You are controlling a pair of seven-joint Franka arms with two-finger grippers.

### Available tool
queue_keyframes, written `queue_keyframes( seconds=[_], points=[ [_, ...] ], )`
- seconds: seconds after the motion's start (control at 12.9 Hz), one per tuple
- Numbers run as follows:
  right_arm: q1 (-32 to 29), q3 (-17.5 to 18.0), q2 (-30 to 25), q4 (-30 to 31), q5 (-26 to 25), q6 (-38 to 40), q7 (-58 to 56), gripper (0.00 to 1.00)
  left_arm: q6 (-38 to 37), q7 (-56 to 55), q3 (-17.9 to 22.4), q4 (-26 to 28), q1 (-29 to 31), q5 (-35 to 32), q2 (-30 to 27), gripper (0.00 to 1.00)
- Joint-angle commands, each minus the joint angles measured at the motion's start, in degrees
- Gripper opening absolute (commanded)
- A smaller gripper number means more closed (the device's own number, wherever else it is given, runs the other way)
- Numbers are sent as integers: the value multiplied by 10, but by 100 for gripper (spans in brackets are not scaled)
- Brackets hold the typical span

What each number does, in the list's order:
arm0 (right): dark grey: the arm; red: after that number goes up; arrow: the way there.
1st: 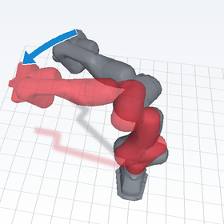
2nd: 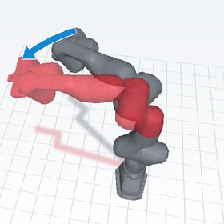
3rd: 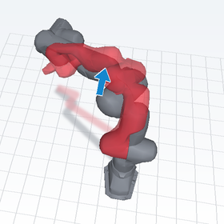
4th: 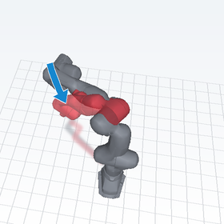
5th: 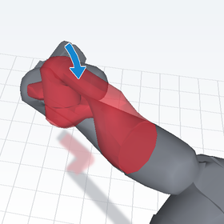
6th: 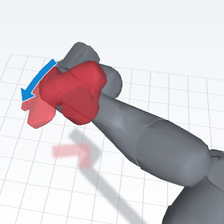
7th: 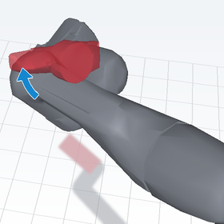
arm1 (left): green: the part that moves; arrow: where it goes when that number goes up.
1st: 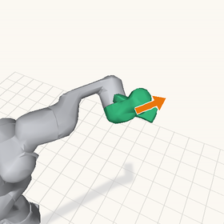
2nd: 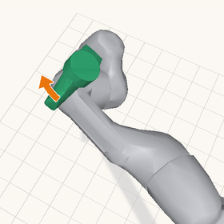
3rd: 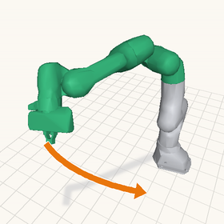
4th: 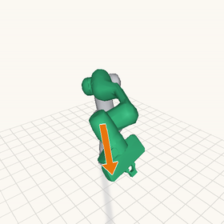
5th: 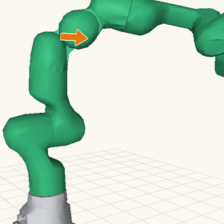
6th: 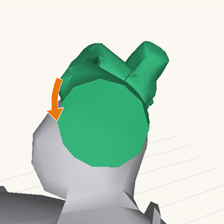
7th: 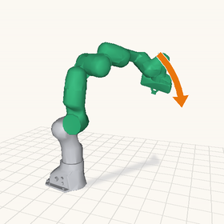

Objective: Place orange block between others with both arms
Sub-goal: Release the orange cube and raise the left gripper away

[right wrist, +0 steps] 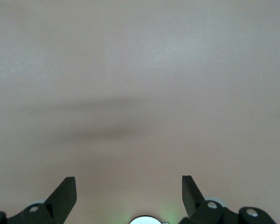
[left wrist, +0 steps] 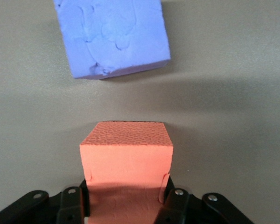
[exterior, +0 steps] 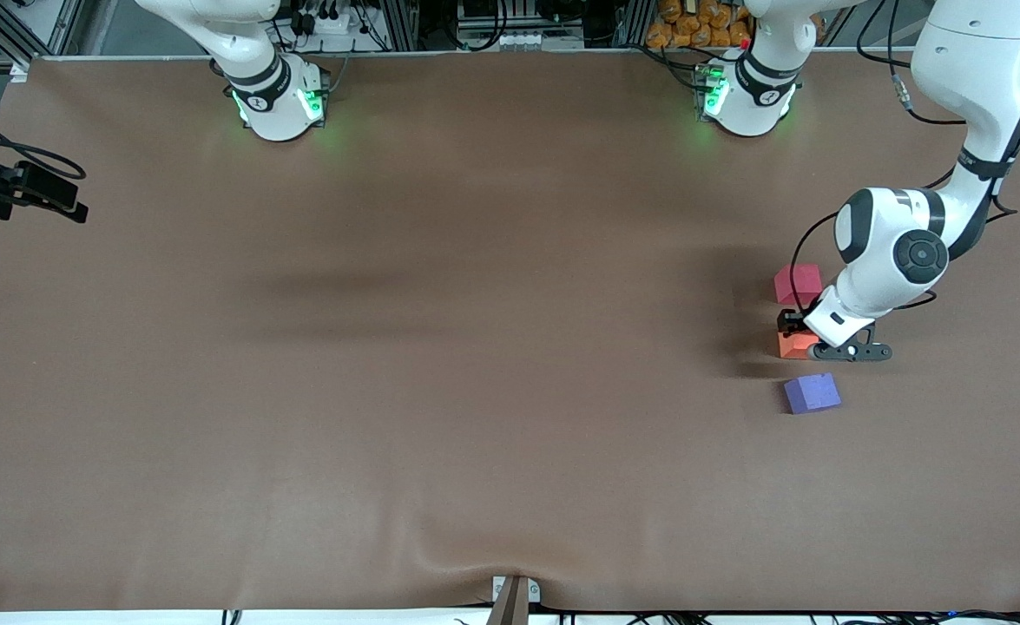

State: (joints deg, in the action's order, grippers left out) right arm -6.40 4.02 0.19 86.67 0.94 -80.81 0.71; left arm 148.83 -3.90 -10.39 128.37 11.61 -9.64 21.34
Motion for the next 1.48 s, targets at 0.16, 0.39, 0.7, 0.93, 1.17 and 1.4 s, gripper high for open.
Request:
queue_keyframes(
  seconds=[0.16,0.39,0.7,0.93,1.17,1.4],
  points=[
    [41,-3,-3,4,0,14,-13,100,7,10,-8,-1,10,2,5,16],
    [39,-4,-3,10,0,13,-13,100,7,11,-8,-6,10,2,6,100],
    [35,-5,-3,12,0,11,-12,100,-23,6,-11,-19,6,2,-39,100],
    [41,-3,-4,12,0,13,-12,100,-174,-1,-39,-98,6,26,-93,100],
    [39,-3,-4,12,0,12,-8,100,-327,-3,-58,-208,6,47,-125,100],
    [39,-4,-4,17,0,-3,-2,100,-488,7,-62,-339,3,48,-133,100]
  ],
)
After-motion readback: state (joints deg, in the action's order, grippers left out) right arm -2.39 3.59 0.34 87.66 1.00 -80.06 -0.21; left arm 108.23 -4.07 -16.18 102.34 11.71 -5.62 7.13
